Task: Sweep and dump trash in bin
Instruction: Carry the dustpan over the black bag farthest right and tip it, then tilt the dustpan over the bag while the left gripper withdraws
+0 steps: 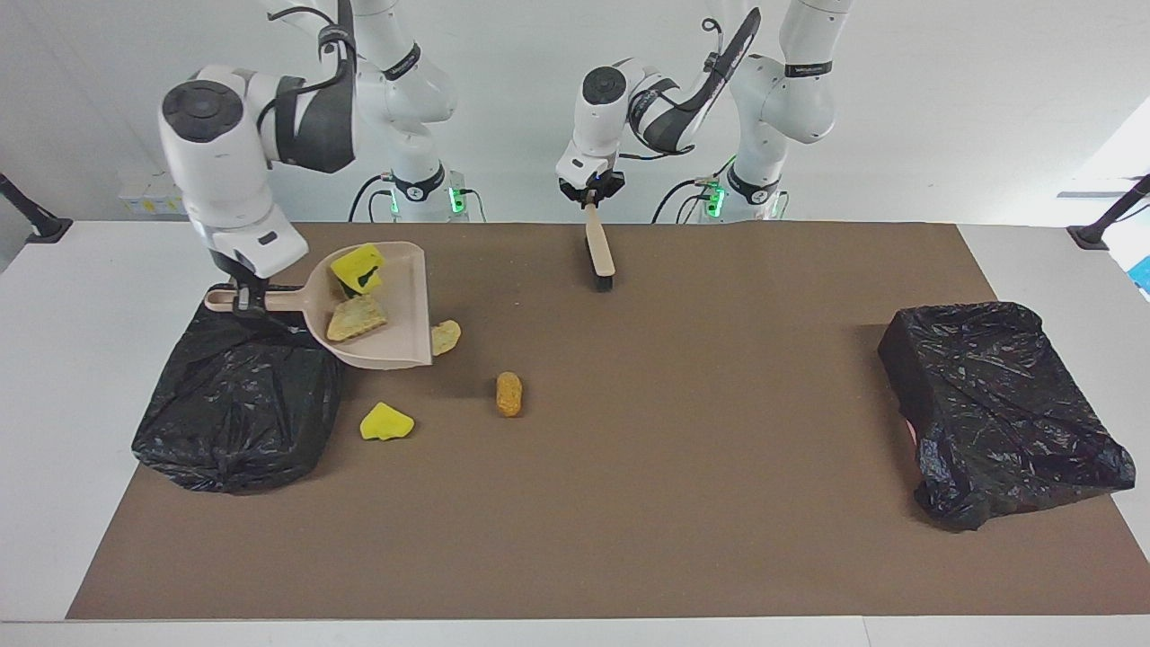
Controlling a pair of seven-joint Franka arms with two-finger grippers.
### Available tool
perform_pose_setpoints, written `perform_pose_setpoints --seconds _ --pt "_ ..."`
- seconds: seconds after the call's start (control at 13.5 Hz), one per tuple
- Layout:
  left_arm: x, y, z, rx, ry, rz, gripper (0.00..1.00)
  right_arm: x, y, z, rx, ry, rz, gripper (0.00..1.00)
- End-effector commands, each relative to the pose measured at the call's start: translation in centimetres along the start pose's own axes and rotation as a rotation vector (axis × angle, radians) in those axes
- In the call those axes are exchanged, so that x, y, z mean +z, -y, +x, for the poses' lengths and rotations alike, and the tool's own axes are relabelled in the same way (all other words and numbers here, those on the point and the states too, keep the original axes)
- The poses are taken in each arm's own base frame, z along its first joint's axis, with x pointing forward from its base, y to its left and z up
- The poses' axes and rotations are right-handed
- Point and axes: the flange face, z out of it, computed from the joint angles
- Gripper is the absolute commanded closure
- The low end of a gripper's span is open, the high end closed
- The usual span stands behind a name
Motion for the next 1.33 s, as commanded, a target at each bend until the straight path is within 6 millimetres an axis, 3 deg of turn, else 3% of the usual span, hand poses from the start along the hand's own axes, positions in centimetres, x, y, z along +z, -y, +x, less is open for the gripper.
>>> perform_pose_setpoints --seconds 0.0,0.07,0.22,0.37,0.52,0.59,0.89,1.26 --pt "0.3 -0.1 -0.1 0.003 -0.019 -0.003 1.00 0.5 1.1 -4.4 0.057 0.002 -0.019 1.00" --pt "0.2 -0.1 0.2 0.000 -0.020 -0.005 0.97 0.7 1.3 -6.0 0.081 0.017 -0.039 1.00" --pt "0.3 0.0 0.5 -0.003 -0.017 -0.002 0.59 0.8 1.5 -8.1 0.094 0.100 -0.070 1.00" --pt "0.2 -0.1 0.7 -0.006 -0.017 -0.003 0.36 0.6 1.4 -8.7 0.048 0.224 -0.070 1.00" --pt "0.0 -0.3 0.8 -0.004 -0.018 -0.008 0.04 0.7 1.6 -8.7 0.037 0.320 -0.046 1.00" --pt "-0.6 -0.5 1.2 -0.012 -0.022 -0.022 0.00 0.5 2.1 -8.6 0.052 0.374 -0.041 1.00" --pt "-4.5 0.4 5.9 -0.038 -0.027 -0.064 0.00 1.2 4.6 -8.1 0.295 0.516 -0.103 1.00" --pt "-9.4 3.4 13.4 -0.033 -0.113 -0.057 0.00 1.2 5.1 -8.0 0.293 0.558 -0.124 1.00"
